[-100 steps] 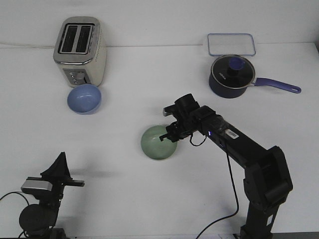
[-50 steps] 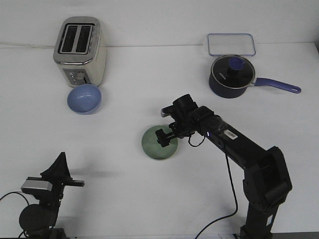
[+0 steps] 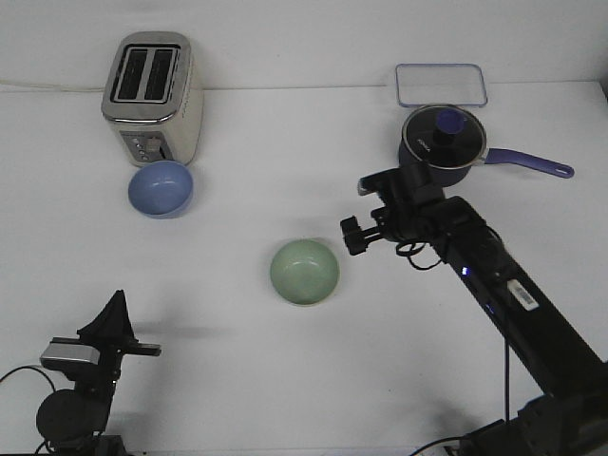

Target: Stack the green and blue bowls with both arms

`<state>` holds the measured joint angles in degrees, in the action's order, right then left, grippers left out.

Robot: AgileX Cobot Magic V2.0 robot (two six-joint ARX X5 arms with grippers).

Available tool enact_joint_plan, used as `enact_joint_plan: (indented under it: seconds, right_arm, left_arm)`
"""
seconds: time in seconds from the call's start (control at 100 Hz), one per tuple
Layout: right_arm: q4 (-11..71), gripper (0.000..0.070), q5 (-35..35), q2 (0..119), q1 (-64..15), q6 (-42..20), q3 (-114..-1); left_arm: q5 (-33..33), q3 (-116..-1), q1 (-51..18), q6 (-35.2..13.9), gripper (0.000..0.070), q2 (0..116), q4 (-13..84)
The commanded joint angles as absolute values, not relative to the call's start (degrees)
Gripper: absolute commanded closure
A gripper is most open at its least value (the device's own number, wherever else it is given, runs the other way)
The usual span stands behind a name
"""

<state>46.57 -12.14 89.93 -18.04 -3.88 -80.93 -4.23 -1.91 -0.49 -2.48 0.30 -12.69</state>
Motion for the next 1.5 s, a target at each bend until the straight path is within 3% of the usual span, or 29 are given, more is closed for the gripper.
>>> enact_joint_plan:
  seconds: [0.0,0.22,0.45,0.68,0.94,1.07,1.49]
  right_arm:
    - [47.22,0.0085,-10.79,87.99,-16.73,-2.20,-81.84]
    - [50.02,0.0085,-2.66,77.14,-11.11,0.97,-81.45]
    - [45.39,0.0085,-2.50,65.93,-6.85,1.02,-74.67]
    - [35.33,0.0085,-2.35,52.27,-5.85,1.28,-58.43]
    - [17.89,0.0085,-3.14,37.12,-5.93,1.28,-37.71]
    - [13.13,0.0085,-2.94,31.79,-6.04,-1.56,-30.83]
    - [12.16,0.0085,-2.96,28.91,-6.02,-2.76,-29.63]
  left_arm:
    - [-3.99,-0.80,-0.38,-2.20,0.0689,0.19,-13.32]
    - [-4.01,-0.80,-0.38,-2.20,0.0689,0.19,-13.32]
    - [-4.01,-0.80,-0.38,-2.20,0.0689,0.19,-13.32]
    - [-4.01,-0.80,-0.38,-2.20,0.0689,0.19,-13.32]
    - [-4.01,-0.80,-0.38,-2.20,0.0689,0.19,-13.32]
    - [-3.99,-0.80,-0.38,-2.20,0.0689,0.19,-13.32]
    - [-4.01,-0.80,-0.38,-2.17,0.0689,0.19,-13.32]
